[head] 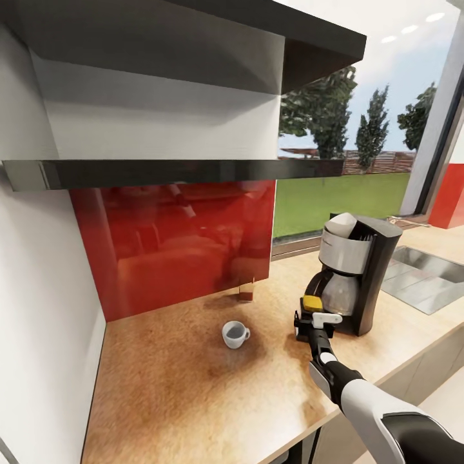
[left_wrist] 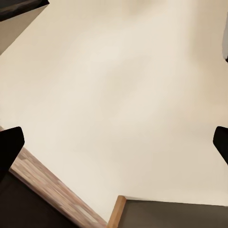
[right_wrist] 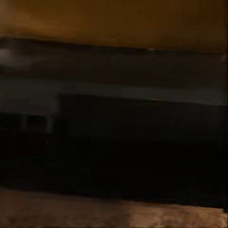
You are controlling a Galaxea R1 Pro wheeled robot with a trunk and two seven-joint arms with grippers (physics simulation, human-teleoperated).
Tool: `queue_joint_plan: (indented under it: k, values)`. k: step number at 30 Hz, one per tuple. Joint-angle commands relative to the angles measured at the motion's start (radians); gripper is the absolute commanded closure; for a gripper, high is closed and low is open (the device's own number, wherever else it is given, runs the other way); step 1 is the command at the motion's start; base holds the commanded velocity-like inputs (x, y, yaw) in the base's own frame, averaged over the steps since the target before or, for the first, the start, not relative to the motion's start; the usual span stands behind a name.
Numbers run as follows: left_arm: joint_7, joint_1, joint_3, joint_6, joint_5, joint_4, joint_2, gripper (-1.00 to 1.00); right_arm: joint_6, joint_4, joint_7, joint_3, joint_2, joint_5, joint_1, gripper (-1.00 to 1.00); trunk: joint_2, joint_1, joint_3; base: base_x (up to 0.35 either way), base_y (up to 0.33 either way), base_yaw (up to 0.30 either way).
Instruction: Set up a coffee station on the kitchen countertop: keep the coffee maker on the countertop, move the bottle of coffee from the kitchen shelf to the counter next to the coffee maker, place a paper coffee filter on top of the coffee maker, put the saucer next to the coffee maker with the coffee cup on the saucer, and place the electric kettle next to the coffee maker.
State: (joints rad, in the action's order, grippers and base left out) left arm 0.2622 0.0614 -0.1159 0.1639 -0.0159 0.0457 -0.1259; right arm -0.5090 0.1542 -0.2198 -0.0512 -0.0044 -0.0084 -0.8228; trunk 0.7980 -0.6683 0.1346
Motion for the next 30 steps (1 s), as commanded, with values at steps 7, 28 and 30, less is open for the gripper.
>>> queue_joint_plan:
  k: [7, 28, 30]
  values:
    - [0.002, 0.0, -0.008, 0.005, -0.001, -0.001, 0.001, -1.0, -0.002, -0.001, -0.006, -0.006, 0.0, -0.001, -0.001, -1.0, 0.001, 0.0, 0.001, -0.009, 0.0, 0.0]
    - [0.002, 0.0, -0.007, 0.006, -0.001, -0.002, 0.0, -1.0, -0.002, -0.001, -0.006, -0.006, 0.0, -0.001, -0.001, -1.0, 0.001, 0.0, 0.001, -0.144, -0.013, 0.0]
    - [0.002, 0.0, -0.007, 0.006, -0.001, -0.002, 0.0, -1.0, -0.002, -0.001, -0.006, -0.006, 0.0, -0.001, -0.001, -1.0, 0.001, 0.0, 0.001, 0.0, 0.0, 0.0]
